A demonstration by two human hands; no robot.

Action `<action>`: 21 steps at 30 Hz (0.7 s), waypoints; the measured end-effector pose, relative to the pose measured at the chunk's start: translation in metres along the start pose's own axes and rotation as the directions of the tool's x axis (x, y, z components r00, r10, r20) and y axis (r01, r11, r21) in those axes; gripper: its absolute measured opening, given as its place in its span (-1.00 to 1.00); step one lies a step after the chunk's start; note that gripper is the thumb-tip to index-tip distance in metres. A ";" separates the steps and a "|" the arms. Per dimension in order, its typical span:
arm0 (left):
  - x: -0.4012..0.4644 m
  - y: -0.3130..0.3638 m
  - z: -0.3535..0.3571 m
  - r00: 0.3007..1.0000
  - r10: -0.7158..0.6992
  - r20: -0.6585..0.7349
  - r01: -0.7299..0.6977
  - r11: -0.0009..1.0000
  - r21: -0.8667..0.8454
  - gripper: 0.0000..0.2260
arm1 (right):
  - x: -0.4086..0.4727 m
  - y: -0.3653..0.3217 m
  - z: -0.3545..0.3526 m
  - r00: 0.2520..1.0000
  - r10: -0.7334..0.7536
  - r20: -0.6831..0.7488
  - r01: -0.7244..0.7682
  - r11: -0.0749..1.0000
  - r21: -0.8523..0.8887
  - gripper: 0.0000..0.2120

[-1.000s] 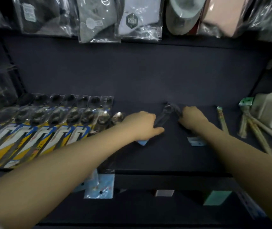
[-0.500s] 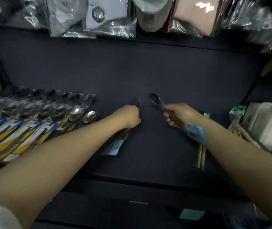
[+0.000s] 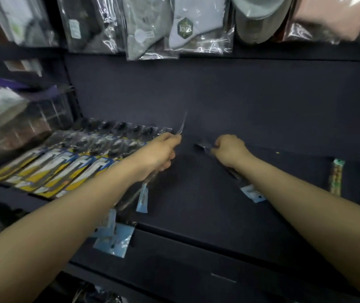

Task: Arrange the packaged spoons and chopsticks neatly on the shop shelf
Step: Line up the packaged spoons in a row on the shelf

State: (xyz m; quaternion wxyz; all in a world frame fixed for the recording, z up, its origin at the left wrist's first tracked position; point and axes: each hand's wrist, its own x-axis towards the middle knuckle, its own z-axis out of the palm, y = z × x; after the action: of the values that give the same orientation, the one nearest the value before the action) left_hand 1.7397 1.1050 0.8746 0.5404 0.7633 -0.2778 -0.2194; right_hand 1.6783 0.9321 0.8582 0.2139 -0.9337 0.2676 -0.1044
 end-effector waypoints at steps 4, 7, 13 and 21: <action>0.009 0.006 -0.007 0.992 0.120 0.041 -0.122 0.991 0.057 -0.77 | 0.000 -0.050 -0.003 0.999 -0.045 0.016 0.021 0.713 0.701 -0.60; 0.018 0.010 -0.008 0.958 0.276 0.076 -0.285 0.941 0.182 -0.76 | 0.004 -0.067 -0.001 0.997 -0.063 0.052 -0.005 0.589 0.808 -0.77; 0.051 -0.007 -0.054 0.899 0.393 0.192 -0.427 0.695 0.579 -0.76 | 0.027 -0.060 -0.014 0.990 0.137 -0.031 -0.049 0.544 0.838 -0.78; 0.096 -0.024 -0.092 0.865 0.152 0.479 -0.493 0.436 0.753 -0.70 | 0.054 -0.045 0.006 0.962 0.239 -0.133 -0.135 0.838 0.528 -0.91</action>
State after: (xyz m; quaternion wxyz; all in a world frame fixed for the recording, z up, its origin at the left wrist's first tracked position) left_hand 1.8742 1.1126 0.8774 0.0660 0.8084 -0.5806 -0.0715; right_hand 1.7452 0.9392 0.8772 0.4372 -0.7970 0.3400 -0.2409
